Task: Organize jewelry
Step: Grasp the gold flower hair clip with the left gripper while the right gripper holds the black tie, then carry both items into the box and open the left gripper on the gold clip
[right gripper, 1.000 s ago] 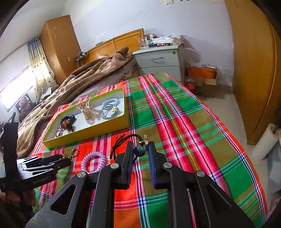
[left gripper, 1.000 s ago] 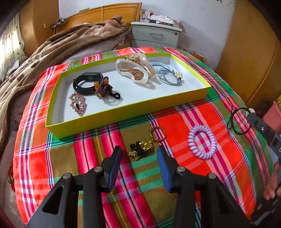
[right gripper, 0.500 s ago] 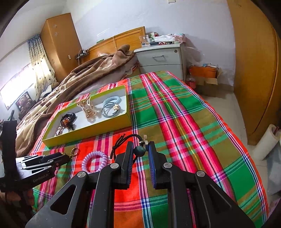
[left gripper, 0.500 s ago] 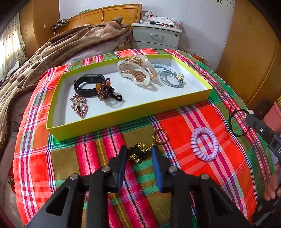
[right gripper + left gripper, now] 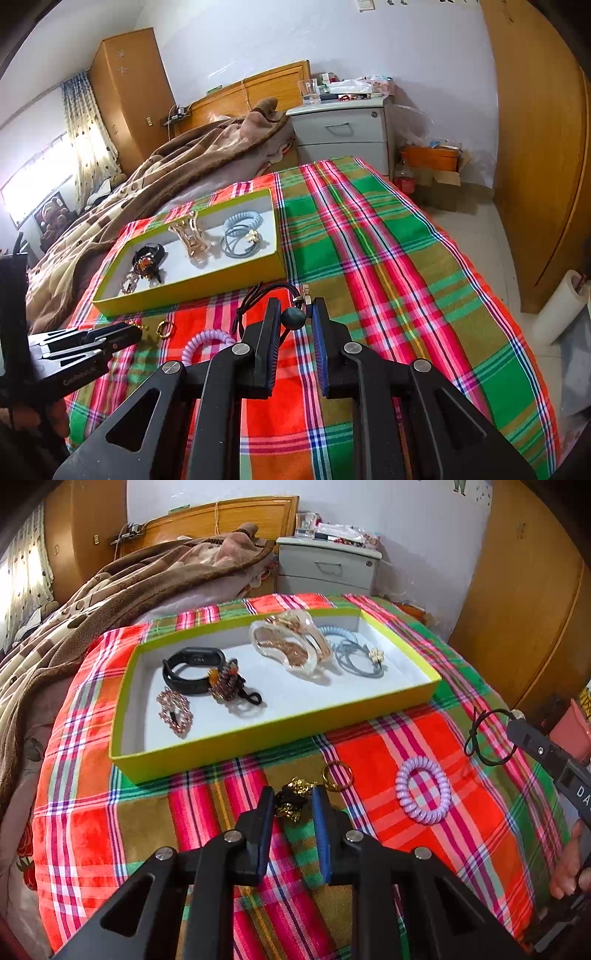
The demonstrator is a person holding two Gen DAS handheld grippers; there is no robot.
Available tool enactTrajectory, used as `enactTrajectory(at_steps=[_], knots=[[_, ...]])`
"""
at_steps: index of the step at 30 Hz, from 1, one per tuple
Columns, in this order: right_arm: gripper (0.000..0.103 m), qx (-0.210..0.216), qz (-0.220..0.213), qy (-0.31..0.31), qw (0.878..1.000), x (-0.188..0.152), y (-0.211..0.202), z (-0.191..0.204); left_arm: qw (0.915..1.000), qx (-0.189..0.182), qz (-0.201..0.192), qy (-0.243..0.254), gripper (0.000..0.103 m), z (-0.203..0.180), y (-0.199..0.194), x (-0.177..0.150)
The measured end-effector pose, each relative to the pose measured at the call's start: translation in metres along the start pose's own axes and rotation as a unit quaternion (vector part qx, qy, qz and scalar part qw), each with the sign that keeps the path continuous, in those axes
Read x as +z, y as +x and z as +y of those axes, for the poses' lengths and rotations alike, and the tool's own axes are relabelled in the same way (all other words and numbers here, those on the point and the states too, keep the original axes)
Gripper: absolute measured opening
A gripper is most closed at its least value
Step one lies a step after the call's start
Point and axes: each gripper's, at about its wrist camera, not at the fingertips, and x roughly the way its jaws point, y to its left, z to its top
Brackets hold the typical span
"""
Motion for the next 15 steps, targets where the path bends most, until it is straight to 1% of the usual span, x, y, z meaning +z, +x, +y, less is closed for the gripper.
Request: enactTrajectory(at_steps=[15], knots=[[0.017,0.005,-0.008,-0.013,1.000,0.010,-0.006,0.013,0.9994,-0.007,-0.031,-0.009,0.021,0.010,-0.025,0.011]])
